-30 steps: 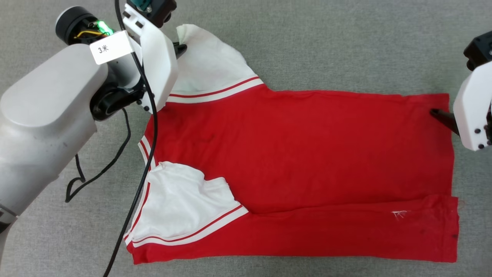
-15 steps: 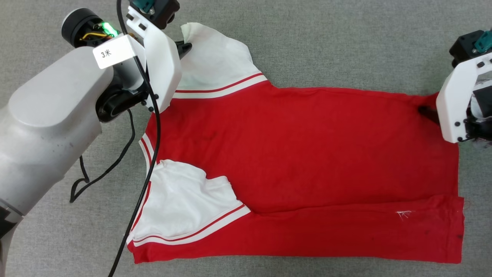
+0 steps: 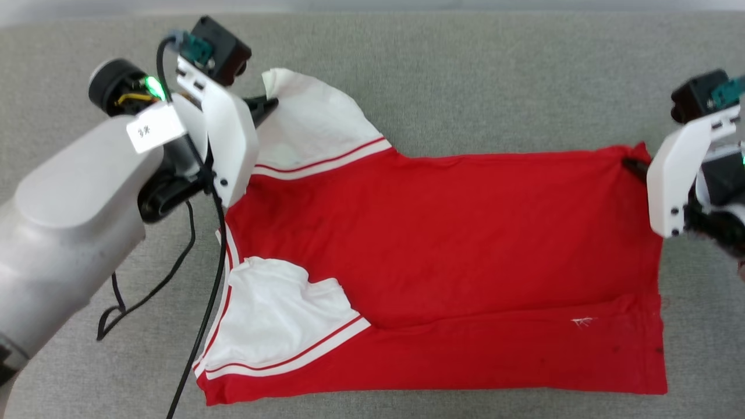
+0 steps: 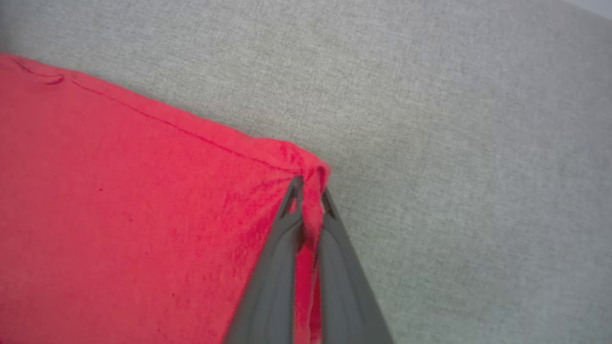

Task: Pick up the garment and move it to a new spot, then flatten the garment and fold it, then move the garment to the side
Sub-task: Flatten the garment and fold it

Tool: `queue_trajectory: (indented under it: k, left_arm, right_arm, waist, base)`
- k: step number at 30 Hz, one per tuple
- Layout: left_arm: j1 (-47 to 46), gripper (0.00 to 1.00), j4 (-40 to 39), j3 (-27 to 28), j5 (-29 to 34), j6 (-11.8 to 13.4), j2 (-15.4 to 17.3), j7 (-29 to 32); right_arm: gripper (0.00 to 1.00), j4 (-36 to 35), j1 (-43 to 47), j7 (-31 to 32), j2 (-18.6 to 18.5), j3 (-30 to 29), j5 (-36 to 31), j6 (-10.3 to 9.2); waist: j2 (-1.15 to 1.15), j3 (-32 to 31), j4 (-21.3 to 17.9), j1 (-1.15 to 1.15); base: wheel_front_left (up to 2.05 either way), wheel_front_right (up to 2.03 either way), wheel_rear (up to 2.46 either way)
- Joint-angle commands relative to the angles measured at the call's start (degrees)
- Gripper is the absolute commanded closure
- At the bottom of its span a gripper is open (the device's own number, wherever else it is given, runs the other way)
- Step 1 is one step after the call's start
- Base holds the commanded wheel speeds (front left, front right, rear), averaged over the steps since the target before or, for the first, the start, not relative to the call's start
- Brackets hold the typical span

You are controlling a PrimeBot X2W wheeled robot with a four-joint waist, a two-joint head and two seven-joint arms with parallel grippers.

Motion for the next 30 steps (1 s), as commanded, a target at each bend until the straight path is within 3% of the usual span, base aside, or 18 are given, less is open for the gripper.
queue_trajectory:
  k: [1,13,22,30]
  left_arm:
    - [1.38,1.00,-0.52,-0.05,-0.22,0.47,0.70,-0.68]
    - [13.73,1.00,-14.21,-1.08,-0.86,6.51,8.53,-2.76]
    - [24.49,1.00,-25.97,-1.92,-2.52,12.30,14.27,-1.79]
    - [34.36,1.00,-30.88,-2.30,-4.53,15.93,16.66,-2.05]
  right_arm:
    - [1.00,-0.41,1.89,-0.75,-0.28,0.63,0.48,-0.05]
    - [1.00,-5.51,12.84,-9.05,-3.47,1.49,1.65,-0.05]
    - [1.00,-10.80,23.48,-10.22,-5.29,-0.66,2.83,-0.05]
    - [1.00,-16.23,34.49,-9.13,-6.07,-4.69,3.65,-0.05]
  waist:
    - [0.00,-2.05,-0.10,0.00]
    - [0.00,-10.37,0.63,0.00]
    - [0.00,-14.25,1.82,0.00]
    - [0.00,-16.18,2.50,0.00]
  base:
    - [0.00,0.00,0.00]
    - [0.00,0.00,0.00]
    - [0.00,0.00,0.00]
    - [0.00,0.00,0.00]
